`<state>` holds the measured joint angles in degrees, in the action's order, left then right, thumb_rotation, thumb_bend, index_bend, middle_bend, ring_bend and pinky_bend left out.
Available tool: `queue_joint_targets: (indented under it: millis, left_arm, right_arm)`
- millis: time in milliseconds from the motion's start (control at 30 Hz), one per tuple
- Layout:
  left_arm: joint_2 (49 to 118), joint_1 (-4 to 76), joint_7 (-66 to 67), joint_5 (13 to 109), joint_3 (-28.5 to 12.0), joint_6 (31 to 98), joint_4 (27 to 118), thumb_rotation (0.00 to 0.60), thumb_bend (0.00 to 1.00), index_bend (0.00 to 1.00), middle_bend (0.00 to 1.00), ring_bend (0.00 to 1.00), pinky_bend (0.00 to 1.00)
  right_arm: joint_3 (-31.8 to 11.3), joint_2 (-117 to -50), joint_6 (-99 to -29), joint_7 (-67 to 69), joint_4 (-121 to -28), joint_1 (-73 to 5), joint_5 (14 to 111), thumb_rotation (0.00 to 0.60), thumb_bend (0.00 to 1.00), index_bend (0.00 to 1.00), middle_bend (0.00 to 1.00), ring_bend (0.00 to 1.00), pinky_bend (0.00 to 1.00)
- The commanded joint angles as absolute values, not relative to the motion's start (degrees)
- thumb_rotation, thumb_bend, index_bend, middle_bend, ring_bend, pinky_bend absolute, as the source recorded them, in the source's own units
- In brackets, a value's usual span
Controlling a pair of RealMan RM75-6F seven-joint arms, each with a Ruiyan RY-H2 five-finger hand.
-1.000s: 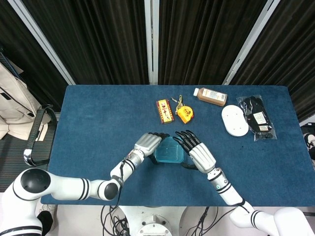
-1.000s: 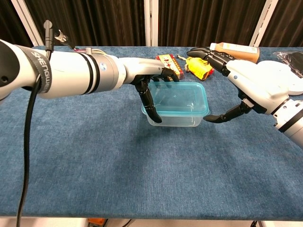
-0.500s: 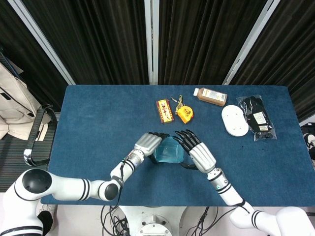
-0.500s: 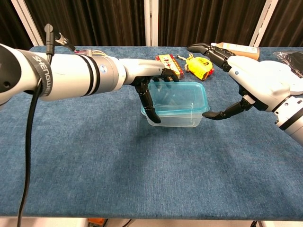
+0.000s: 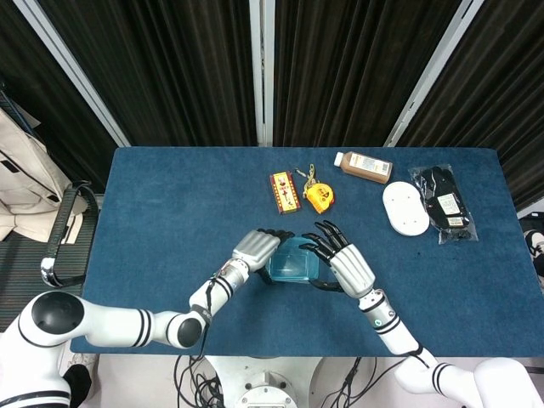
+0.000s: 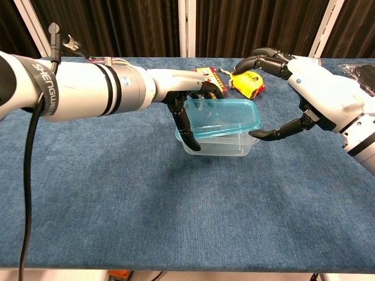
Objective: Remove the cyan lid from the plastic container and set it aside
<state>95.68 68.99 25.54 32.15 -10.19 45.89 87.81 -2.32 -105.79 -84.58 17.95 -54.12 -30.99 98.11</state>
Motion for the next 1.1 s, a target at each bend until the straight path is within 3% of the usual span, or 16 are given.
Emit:
queue_joint_targets:
  millis: [33,233,467,700,1100]
  left_arm:
    - [95.5,68.9,25.3,32.4,-10.2,45.6,88.0,0.6,0.0,0.2,0.28,0.22,0.2]
    - [94.5,68.6,24.3,33.4,-10.2,44.9,89.0,0.6,0.0,0.11,0.19,0.11,0.13]
    - [93.9,68.1,22.8,34.8,-10.3,44.2,89.5,0.6,0.0,0.08,0.08,0.01,0.05]
    - [93.6,67.7,21.8,35.8,-10.2,44.4,89.6,0.6,0.0,0.06,0.05,0.0,0.04]
    - [91.3,64.9,20.7,38.3,-9.0,47.4,90.5,0.6,0.0,0.01,0.0,0.0,0.0]
  right_arm:
    - [-2.4,-106.0,-84.6,17.7,-53.8,-31.2,98.2,0.6,0.33,0.35,0.23,0.0,0.0]
    - [-2.4,-106.4,-84.8,17.2,-53.2,-31.5,98.3,0.6,0.34,0.45,0.26,0.0,0.0]
    - [-2.2,-107.2,-84.5,17.9,-51.8,-31.5,98.0,0.6,0.36,0.51,0.26,0.0,0.0]
    - [-2.4,-108.0,-84.9,18.5,-50.5,-32.0,98.0,0.6,0.37,0.58,0.27,0.0,0.0]
    - [-3.5,-110.0,-87.9,19.3,-47.0,-32.2,98.0,0.6,0.51,0.89,0.32,0.03,0.0]
